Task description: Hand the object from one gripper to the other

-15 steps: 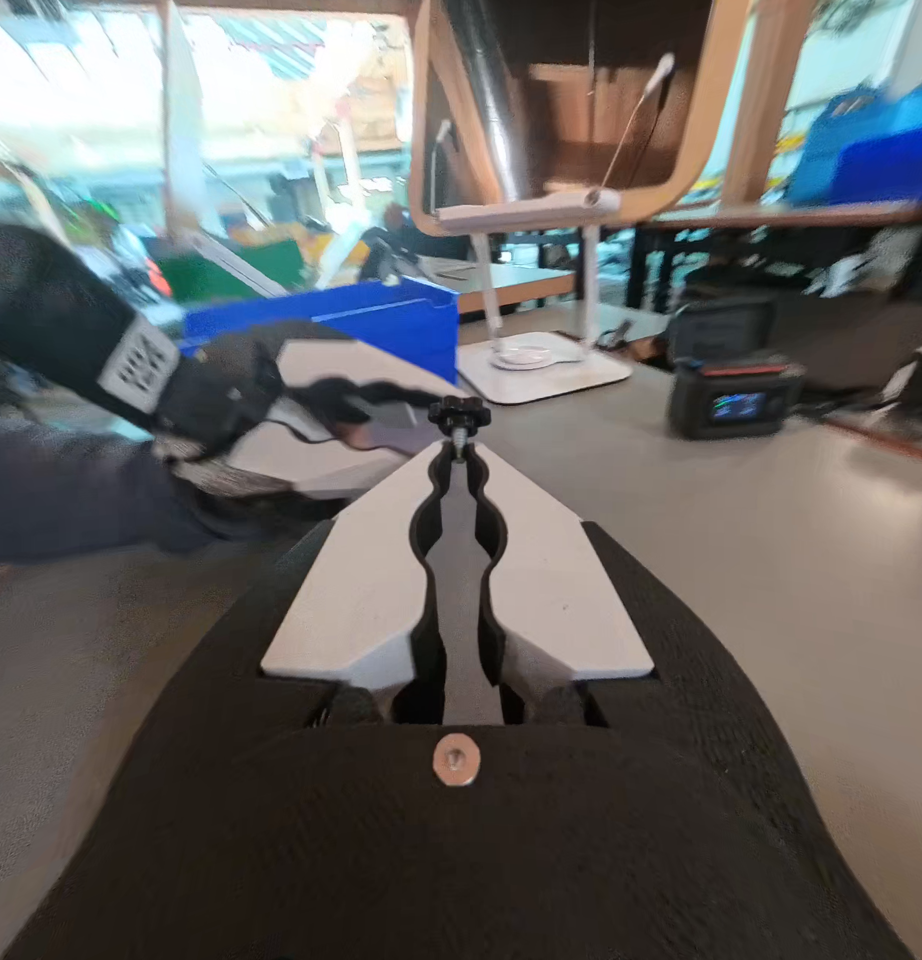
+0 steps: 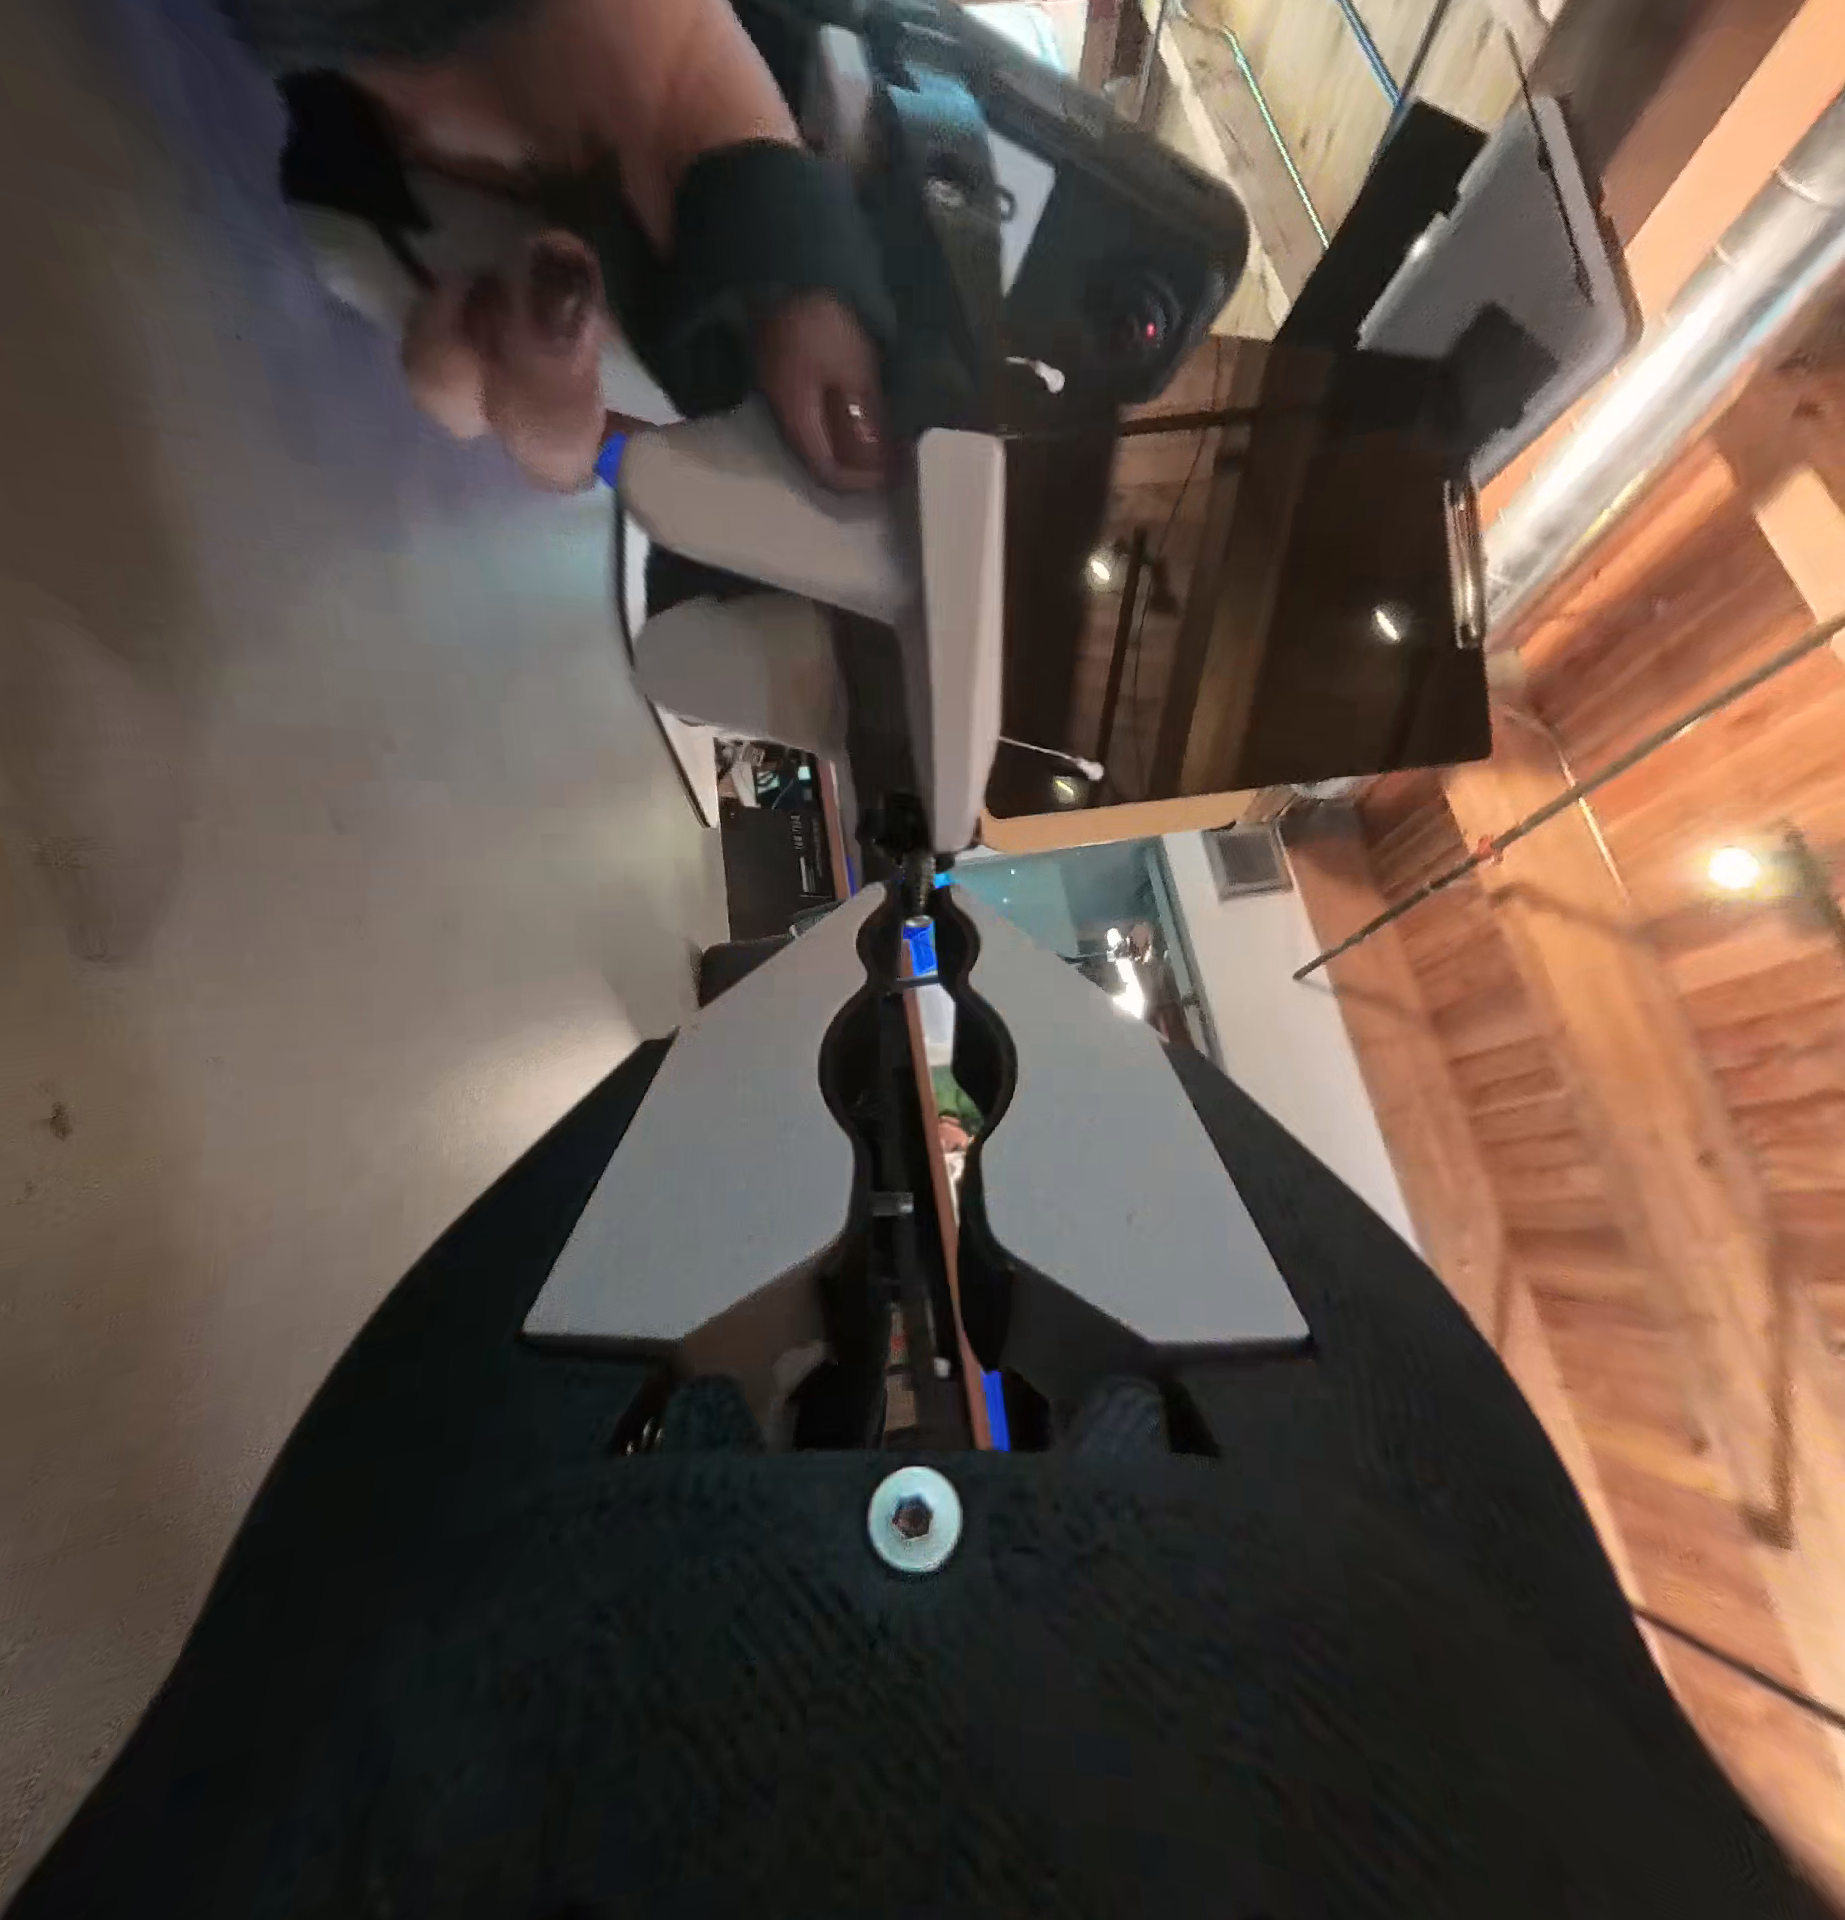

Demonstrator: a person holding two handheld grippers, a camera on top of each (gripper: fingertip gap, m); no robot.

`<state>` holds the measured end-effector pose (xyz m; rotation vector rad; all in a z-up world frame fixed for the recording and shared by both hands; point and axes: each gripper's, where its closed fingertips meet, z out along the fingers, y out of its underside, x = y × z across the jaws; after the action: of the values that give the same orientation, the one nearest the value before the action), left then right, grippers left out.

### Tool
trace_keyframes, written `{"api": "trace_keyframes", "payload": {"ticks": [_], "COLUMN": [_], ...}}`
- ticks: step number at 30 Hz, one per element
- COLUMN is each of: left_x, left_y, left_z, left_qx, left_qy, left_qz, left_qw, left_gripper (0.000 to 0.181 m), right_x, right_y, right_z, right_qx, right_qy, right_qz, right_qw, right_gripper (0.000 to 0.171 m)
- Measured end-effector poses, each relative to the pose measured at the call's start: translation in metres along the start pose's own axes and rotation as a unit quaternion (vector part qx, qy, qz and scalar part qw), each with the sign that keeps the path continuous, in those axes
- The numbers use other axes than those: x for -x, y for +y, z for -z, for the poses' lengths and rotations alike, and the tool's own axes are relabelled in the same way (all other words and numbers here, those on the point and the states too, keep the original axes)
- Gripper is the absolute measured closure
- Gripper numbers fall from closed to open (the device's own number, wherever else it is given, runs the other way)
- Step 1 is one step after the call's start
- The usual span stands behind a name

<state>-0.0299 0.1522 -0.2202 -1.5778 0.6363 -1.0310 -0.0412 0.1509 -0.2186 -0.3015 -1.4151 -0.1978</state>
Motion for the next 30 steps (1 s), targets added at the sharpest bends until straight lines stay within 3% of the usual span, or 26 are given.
{"api": "trace_keyframes", "payload": {"ticks": [2, 6, 8, 11, 12, 14, 16, 18, 19, 21, 25, 28, 30], "left_x": [-0.005, -0.004, -0.003, -0.006, -0.010, -0.016, -0.023, -0.027, -0.028, -0.029, -0.029, -0.029, -0.027], "left_y": [0.001, 0.001, -0.001, -0.010, -0.013, -0.016, -0.017, -0.016, -0.016, -0.012, -0.005, -0.004, -0.004], "left_z": [0.001, 0.002, 0.003, 0.008, 0.009, 0.011, 0.013, 0.013, 0.013, 0.011, 0.007, 0.007, 0.006], "left_qx": [0.001, 0.012, 0.012, -0.011, -0.019, -0.033, -0.045, -0.049, -0.051, -0.041, -0.023, -0.020, -0.017], "left_qy": [0.018, -0.005, -0.031, -0.053, -0.051, -0.045, -0.032, -0.023, -0.023, -0.021, -0.026, -0.025, -0.027], "left_qz": [-0.008, -0.070, -0.134, -0.219, -0.243, -0.279, -0.303, -0.322, -0.332, -0.346, -0.371, -0.374, -0.360], "left_qw": [1.000, 0.997, 0.990, 0.974, 0.968, 0.959, 0.951, 0.945, 0.942, 0.937, 0.928, 0.927, 0.932], "left_gripper": [0.159, 0.160, 0.160, 0.160, 0.160, 0.160, 0.160, 0.160, 0.160, 0.160, 0.160, 0.160, 0.160], "right_x": [0.001, 0.001, 0.001, -0.005, -0.008, -0.016, -0.022, -0.022, -0.019, -0.012, -0.012, -0.013, -0.012], "right_y": [-0.002, -0.003, -0.003, 0.000, 0.000, -0.003, -0.006, -0.006, -0.007, -0.014, -0.028, -0.026, -0.025], "right_z": [0.000, 0.000, -0.001, 0.000, 0.001, 0.003, 0.006, 0.008, 0.009, 0.009, 0.012, 0.012, 0.012], "right_qx": [-0.002, -0.005, -0.011, -0.039, -0.055, -0.097, -0.144, -0.174, -0.182, -0.182, -0.190, -0.188, -0.183], "right_qy": [-0.002, -0.005, -0.018, -0.060, -0.080, -0.137, -0.201, -0.252, -0.274, -0.312, -0.341, -0.336, -0.331], "right_qz": [0.010, -0.006, -0.082, -0.295, -0.381, -0.559, -0.713, -0.807, -0.831, -0.847, -0.844, -0.843, -0.835], "right_qw": [1.000, 1.000, 0.996, 0.953, 0.919, 0.812, 0.657, 0.504, 0.449, 0.389, 0.369, 0.374, 0.400], "right_gripper": [0.168, 0.167, 0.166, 0.141, 0.140, 0.141, 0.145, 0.145, 0.146, 0.147, 0.161, 0.167, 0.168]}}
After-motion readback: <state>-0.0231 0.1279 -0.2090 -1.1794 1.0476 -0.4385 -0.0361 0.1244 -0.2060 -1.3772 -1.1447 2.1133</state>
